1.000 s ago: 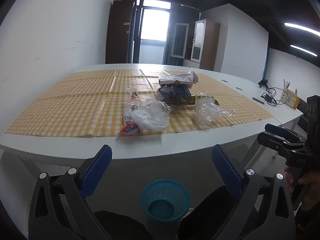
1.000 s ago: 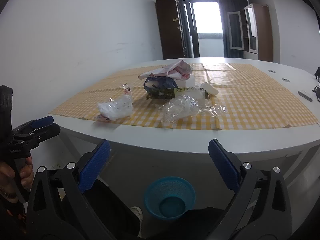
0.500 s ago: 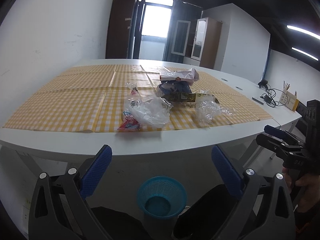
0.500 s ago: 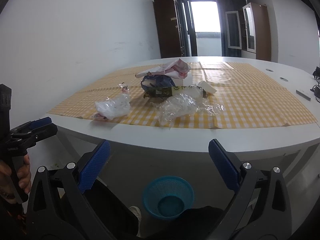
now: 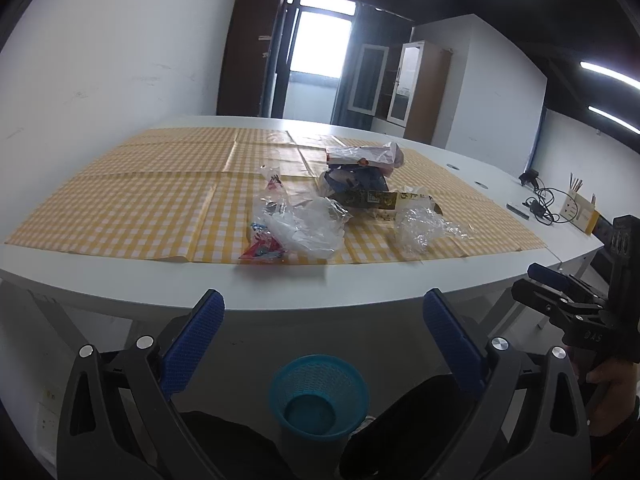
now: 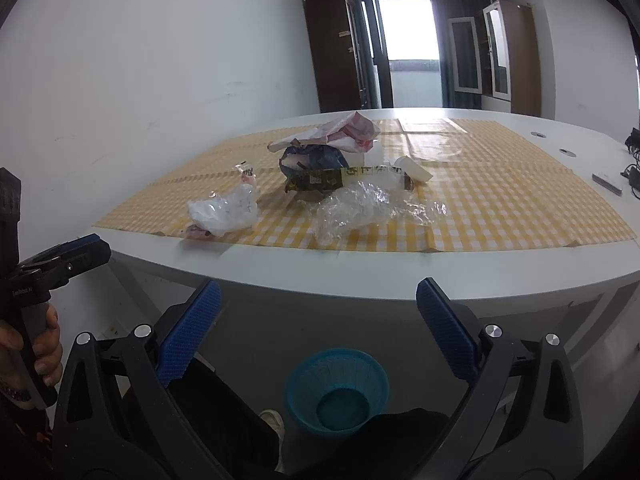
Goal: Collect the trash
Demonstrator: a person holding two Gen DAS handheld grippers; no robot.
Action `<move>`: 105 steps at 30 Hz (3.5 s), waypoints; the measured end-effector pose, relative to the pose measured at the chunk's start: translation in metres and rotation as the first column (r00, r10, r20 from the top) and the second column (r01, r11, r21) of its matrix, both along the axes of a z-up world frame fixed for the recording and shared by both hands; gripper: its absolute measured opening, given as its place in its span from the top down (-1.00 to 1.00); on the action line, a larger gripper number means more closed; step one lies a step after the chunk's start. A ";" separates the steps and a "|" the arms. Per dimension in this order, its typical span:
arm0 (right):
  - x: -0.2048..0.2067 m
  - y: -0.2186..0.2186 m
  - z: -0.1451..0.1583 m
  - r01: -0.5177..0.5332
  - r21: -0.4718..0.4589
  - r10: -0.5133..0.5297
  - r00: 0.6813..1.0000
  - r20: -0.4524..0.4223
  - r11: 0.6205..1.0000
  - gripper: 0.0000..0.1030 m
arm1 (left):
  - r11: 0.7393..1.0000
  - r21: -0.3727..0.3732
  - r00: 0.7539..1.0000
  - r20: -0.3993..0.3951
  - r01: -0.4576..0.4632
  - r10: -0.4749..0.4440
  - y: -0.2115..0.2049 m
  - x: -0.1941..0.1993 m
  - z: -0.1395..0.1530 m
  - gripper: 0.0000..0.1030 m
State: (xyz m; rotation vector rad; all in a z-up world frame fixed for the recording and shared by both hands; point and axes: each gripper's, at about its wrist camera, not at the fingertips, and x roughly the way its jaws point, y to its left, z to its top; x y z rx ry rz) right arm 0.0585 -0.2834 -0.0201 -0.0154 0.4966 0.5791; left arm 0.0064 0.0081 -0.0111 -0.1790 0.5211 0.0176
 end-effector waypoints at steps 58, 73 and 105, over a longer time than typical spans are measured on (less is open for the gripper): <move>0.151 0.052 -0.011 -0.044 -0.161 0.029 0.995 -0.094 0.986 0.11 | 0.996 0.080 0.983 -0.184 0.042 -0.027 0.033 0.162 -0.031 0.55; 0.110 0.027 0.010 0.003 -0.114 -0.008 0.999 -0.040 0.993 0.83 | 1.000 0.027 0.999 -0.044 -0.001 0.002 0.037 0.121 0.012 0.64; -0.024 0.011 -0.081 -0.098 -0.129 0.072 0.979 -0.191 0.987 0.83 | 0.992 -0.073 0.982 -0.152 0.099 -0.109 -0.007 -0.013 -0.067 0.65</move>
